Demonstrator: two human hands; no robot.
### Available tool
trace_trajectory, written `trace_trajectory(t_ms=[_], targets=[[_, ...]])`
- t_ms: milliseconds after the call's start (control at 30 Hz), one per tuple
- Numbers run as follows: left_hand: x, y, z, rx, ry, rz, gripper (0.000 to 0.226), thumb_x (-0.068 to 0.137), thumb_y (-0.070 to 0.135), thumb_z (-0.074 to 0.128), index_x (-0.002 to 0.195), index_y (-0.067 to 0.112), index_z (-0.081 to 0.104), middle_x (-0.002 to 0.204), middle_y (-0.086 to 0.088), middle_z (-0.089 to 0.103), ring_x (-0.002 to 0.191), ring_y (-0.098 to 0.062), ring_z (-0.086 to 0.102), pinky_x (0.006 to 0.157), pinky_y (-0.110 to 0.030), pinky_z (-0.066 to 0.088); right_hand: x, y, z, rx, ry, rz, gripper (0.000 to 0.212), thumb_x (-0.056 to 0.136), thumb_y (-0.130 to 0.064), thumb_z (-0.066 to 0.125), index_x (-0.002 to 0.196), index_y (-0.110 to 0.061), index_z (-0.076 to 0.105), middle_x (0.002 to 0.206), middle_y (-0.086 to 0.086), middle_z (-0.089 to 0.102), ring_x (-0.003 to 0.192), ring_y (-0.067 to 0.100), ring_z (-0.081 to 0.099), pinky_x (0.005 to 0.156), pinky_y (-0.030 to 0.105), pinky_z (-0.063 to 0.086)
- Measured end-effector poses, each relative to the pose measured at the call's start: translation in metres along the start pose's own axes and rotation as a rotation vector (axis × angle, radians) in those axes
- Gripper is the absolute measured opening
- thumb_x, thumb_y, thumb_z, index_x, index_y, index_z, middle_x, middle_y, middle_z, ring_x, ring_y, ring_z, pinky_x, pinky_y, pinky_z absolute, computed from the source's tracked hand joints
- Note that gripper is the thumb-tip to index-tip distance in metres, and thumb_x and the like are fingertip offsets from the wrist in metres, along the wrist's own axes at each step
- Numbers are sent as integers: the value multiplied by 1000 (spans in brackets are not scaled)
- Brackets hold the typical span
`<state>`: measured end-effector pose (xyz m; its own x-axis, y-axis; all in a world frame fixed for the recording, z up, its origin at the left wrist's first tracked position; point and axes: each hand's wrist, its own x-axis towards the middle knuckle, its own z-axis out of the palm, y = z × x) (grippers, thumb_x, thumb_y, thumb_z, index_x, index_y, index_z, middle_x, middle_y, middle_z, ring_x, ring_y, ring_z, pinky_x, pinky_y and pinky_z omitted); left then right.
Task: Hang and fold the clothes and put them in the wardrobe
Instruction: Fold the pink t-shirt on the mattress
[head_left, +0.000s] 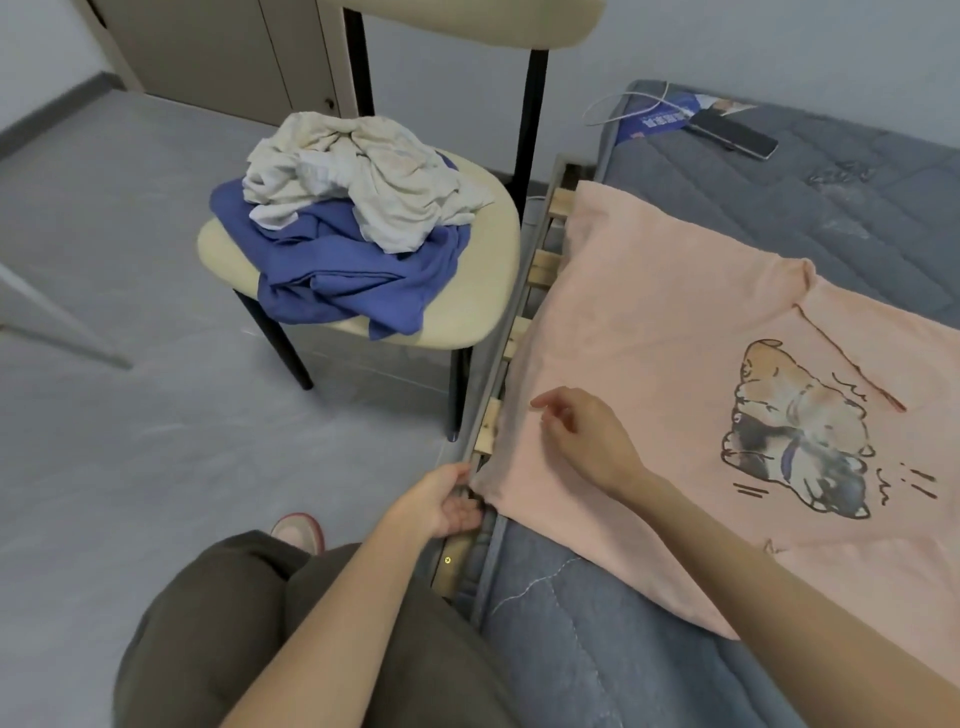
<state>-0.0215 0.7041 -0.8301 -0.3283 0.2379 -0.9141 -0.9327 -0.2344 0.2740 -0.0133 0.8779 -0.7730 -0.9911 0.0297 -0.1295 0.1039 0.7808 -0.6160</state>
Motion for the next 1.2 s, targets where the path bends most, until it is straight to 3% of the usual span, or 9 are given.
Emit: trace_trajectory(t_ms=[100,300,400,500,633,867,1000,1100,1200], targets=[[7,5,-1,-243,-28,4,30,97,12,50,126,9,47,101,-24,59,77,-32,69,65,-43,56,2,-1,7,-23,20,3,28,92,-9,46,111,-18,64,93,-4,53,92,20,51,77,26,36],[12,13,-8,-422,-46,42,7,92,5,56,88,0,55,73,-20,65,68,-28,62,75,-40,52,3,-2,14,-43,55,14,28,91,-9,47,110,-20,65,89,-6,51,88,16,49,73,25,33],[15,17,-11,-416,51,193,8,91,4,57,97,0,58,99,-18,68,71,-23,62,74,-38,52,4,-2,15,-23,51,32,27,90,-9,47,108,-19,65,88,-4,54,87,18,51,73,26,35],[11,21,-16,-452,196,357,36,86,0,62,121,-1,55,124,-18,59,87,-24,60,81,-37,50,6,-2,10,80,36,85,26,89,-9,48,105,-21,65,84,-1,60,77,13,54,67,21,38],[-17,26,-12,-399,39,404,6,90,3,58,95,6,60,110,-14,62,80,-17,61,60,-29,56,10,-5,-6,236,65,165,23,89,-11,51,104,-23,64,85,-7,63,75,5,57,63,9,39],[-71,21,30,-46,-148,657,15,90,4,58,105,4,62,95,-7,70,81,-14,67,68,-22,56,9,-13,-50,283,185,173,23,92,-15,51,108,-23,65,97,-3,65,73,7,56,62,9,41],[-98,17,65,144,-169,831,17,87,3,62,101,14,63,93,2,70,86,-11,67,70,-21,52,0,-7,-88,361,297,198,21,91,-14,52,105,-24,65,100,-1,67,86,17,60,84,29,47],[-112,8,92,351,-205,895,32,87,3,62,113,21,57,96,11,67,81,4,64,67,-11,50,-12,6,-111,431,367,251,21,90,-13,52,104,-24,64,101,-1,67,83,18,60,82,33,48],[-117,-10,119,588,-310,925,50,86,2,60,125,30,48,119,12,60,108,-1,57,89,-14,45,-28,27,-136,499,444,328,21,90,-11,53,107,-19,64,103,4,66,71,13,59,72,28,47]])
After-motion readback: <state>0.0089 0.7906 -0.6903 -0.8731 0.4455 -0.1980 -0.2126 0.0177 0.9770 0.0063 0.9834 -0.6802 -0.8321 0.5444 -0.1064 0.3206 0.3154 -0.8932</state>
